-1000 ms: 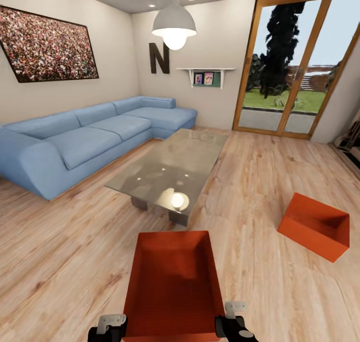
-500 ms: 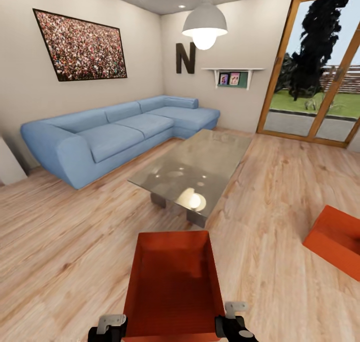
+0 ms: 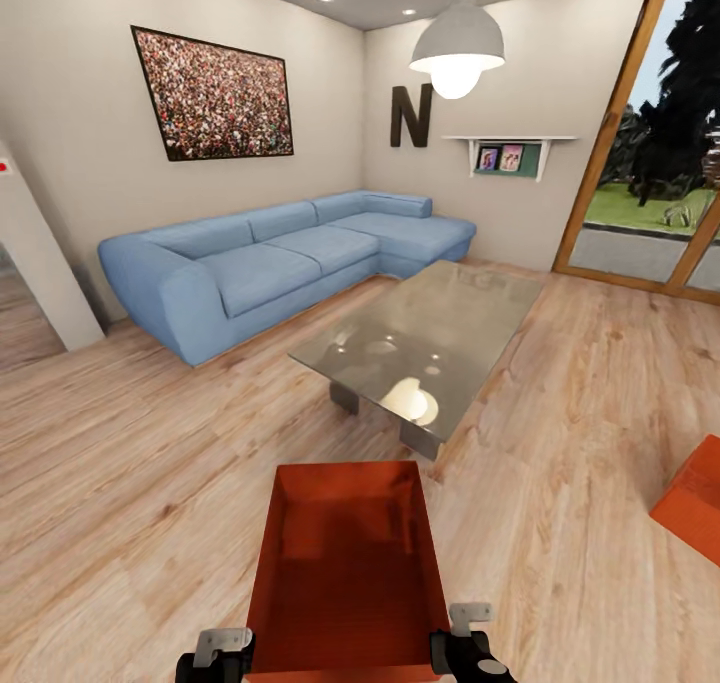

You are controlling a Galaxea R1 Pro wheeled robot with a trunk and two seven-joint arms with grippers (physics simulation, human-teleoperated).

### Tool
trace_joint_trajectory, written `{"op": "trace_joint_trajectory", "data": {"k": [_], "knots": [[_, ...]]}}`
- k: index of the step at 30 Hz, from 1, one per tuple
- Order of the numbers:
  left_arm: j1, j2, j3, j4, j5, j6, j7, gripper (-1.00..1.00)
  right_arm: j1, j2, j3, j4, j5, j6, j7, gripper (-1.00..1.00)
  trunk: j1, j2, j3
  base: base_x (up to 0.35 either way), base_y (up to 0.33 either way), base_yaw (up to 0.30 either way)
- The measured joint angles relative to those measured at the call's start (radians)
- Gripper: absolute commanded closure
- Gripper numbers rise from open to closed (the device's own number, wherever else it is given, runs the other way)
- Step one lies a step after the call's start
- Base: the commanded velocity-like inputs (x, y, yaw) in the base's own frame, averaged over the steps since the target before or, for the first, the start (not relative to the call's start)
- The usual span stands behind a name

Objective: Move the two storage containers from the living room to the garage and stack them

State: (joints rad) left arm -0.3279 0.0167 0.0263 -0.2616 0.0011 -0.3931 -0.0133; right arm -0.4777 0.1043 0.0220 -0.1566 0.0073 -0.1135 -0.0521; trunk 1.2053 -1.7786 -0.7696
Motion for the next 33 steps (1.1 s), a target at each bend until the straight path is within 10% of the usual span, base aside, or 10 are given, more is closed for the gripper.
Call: {"op": "trace_joint_trajectory", "data": {"k": [33], "knots": [[0.0,0.0,0.001,0.0,0.0,0.0,0.0,1.0,0.0,0.001,-0.002,0.0,0.0,0.0,-0.001,1.0,0.0,0.0,-0.017,0.0,0.0,0.245]]}}
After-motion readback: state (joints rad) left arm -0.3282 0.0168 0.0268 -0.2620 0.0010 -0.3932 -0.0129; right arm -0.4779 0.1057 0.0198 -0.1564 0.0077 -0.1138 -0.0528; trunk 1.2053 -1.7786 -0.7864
